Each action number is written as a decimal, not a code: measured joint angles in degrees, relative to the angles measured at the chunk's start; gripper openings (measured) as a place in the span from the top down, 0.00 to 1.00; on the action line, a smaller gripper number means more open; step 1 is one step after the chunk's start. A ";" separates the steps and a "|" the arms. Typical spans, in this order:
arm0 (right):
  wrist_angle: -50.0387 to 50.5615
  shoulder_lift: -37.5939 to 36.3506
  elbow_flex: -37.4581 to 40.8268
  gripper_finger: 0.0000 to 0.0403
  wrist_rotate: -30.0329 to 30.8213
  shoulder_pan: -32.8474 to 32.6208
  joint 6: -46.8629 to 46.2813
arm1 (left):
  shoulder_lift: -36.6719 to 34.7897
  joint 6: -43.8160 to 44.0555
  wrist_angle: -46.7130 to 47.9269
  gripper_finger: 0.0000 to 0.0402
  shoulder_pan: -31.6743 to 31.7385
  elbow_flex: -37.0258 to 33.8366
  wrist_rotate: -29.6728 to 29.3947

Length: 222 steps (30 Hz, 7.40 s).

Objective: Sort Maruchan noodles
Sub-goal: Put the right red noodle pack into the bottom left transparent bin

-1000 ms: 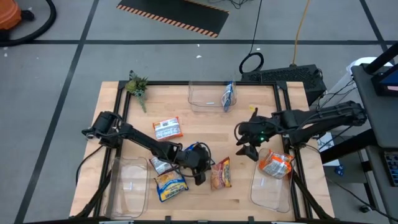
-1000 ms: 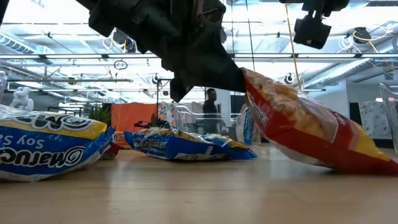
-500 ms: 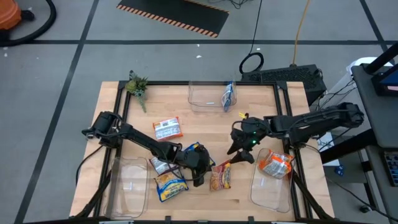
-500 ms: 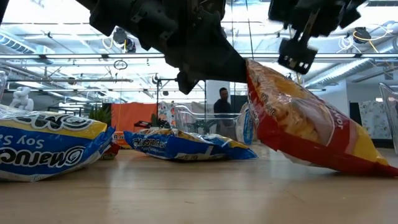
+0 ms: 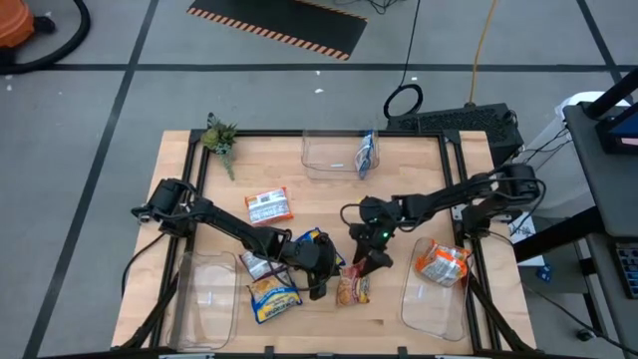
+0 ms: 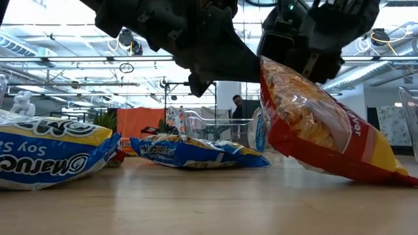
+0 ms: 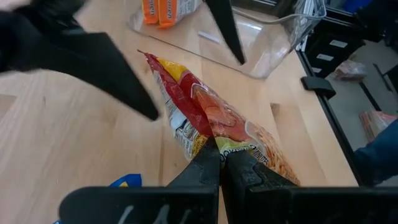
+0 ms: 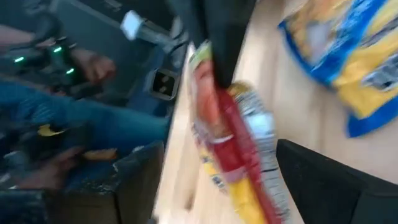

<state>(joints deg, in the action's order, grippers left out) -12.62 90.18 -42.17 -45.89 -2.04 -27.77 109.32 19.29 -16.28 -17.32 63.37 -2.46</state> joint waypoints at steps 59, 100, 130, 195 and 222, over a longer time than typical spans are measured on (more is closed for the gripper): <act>5.37 -17.00 -0.07 0.78 15.62 -3.19 -12.32 | -14.64 44.74 13.12 0.10 -1.97 2.21 -12.07; -16.39 -34.37 -0.02 0.78 31.07 14.92 -29.68 | -28.59 21.54 -2.95 0.02 7.53 2.19 -36.17; -15.89 -32.27 -0.04 0.85 30.86 15.58 -26.48 | -24.52 19.11 -7.69 0.44 12.31 2.19 -23.96; -7.00 -43.20 -0.07 0.41 32.61 19.96 -36.10 | -46.68 14.23 82.87 0.64 -2.23 28.85 1.07; -12.27 -43.11 -0.07 0.41 54.84 8.17 -29.18 | -39.41 11.45 102.76 0.64 -22.15 8.13 11.02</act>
<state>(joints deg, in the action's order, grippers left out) -24.88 47.07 -42.24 8.95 6.13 -56.95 69.91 30.74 86.49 -39.47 71.50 8.56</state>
